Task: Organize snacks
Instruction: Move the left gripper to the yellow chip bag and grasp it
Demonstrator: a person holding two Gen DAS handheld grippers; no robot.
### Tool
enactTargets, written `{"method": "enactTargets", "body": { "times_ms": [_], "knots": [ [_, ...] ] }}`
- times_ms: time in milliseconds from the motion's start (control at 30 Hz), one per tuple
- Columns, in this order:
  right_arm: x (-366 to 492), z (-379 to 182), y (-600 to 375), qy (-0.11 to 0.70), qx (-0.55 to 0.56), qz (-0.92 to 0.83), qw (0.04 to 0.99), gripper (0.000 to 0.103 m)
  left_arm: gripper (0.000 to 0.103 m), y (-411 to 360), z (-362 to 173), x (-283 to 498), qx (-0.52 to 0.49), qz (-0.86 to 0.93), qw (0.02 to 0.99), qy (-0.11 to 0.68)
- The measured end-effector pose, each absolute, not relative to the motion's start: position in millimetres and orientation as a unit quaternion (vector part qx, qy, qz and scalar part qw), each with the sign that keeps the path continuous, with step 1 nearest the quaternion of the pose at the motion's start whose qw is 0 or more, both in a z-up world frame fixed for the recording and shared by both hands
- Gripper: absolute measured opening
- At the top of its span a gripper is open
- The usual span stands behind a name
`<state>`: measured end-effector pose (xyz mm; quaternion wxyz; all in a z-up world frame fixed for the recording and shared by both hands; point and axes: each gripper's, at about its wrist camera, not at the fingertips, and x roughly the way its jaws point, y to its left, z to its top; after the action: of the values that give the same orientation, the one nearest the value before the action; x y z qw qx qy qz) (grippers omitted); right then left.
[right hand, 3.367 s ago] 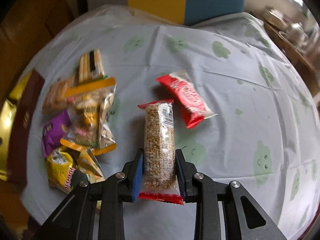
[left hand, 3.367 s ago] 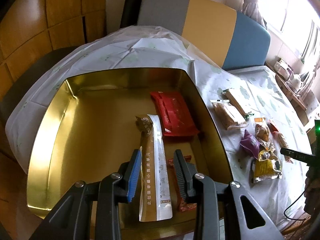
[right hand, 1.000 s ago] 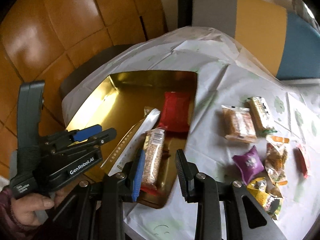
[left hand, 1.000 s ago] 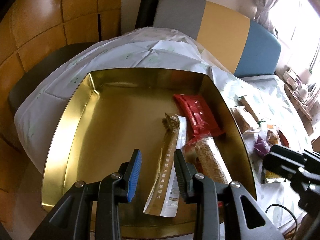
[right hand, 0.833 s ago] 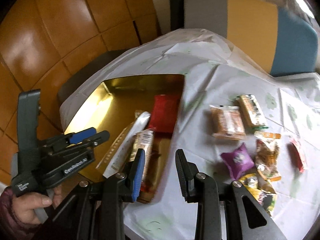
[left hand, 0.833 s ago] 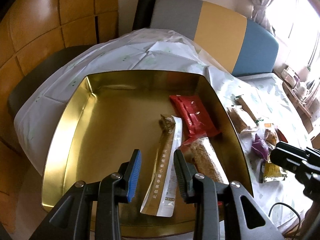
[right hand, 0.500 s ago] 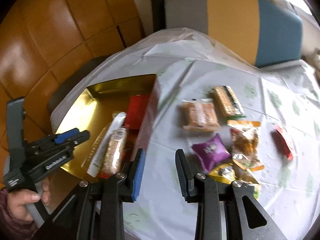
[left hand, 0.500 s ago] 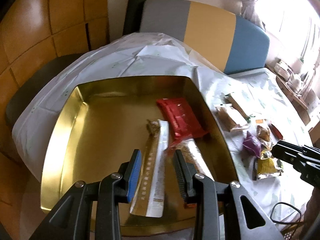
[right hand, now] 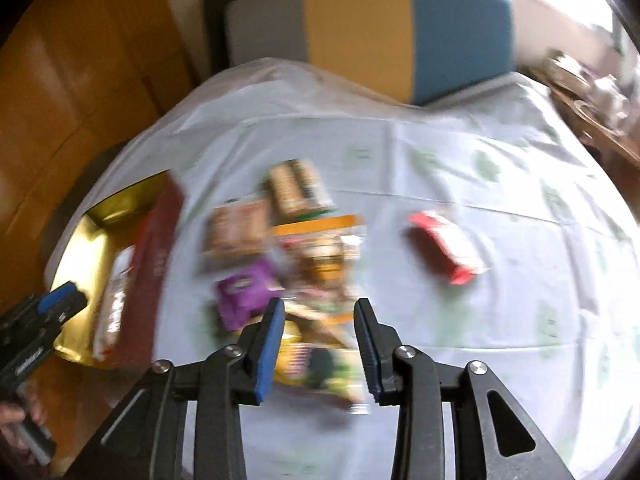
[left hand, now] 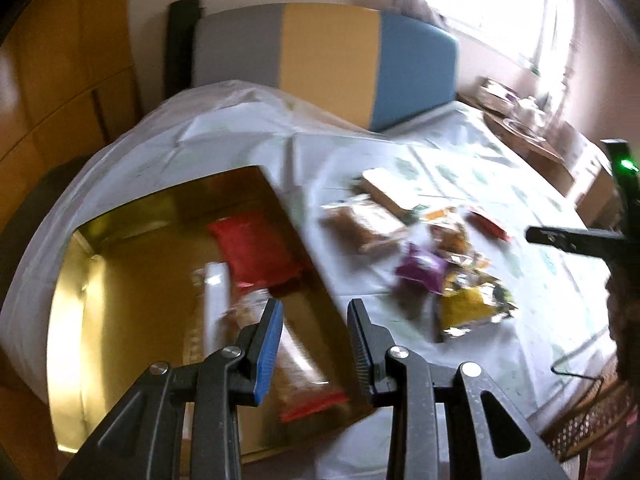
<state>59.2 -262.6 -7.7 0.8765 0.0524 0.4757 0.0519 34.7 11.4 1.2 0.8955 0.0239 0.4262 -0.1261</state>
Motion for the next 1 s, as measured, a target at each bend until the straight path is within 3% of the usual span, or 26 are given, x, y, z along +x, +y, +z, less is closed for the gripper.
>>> {"method": "enactTargets", "body": {
  "times_ms": [167,367,433,500,667,1000],
  "knots": [
    [67.7,-20.3,-308.3,0.498,0.037,0.006,0.866,0.052,0.034,-34.6,-1.6,31.6,0.078,-0.198,0.88,0.425],
    [72.5,-50.2,-344.3,0.534,0.095,-0.023,0.839,0.052,0.038,-85.4,-21.9,29.1,0.129,-0.262,0.845,0.447],
    [73.2,-46.5,-344.3,0.525,0.099,-0.016,0.845,0.052,0.048,-98.7,-27.0,29.3,0.144,-0.279,0.836,0.45],
    [72.8,-43.8,-345.7,0.52,0.108,-0.014,0.847,0.06,0.057,-111.5,-32.0,29.5,0.162,-0.298,0.825,0.452],
    [73.4,-40.4,-347.1,0.515,0.117,-0.017,0.849,0.062,0.068,-145.4,-42.7,33.9,0.231,-0.332,0.799,0.444],
    [71.4,-33.9,-359.5,0.503,0.151,-0.028,0.851,0.069,0.069,-187.0,-73.4,54.5,0.331,-0.352,0.762,0.432]
  ]
}}
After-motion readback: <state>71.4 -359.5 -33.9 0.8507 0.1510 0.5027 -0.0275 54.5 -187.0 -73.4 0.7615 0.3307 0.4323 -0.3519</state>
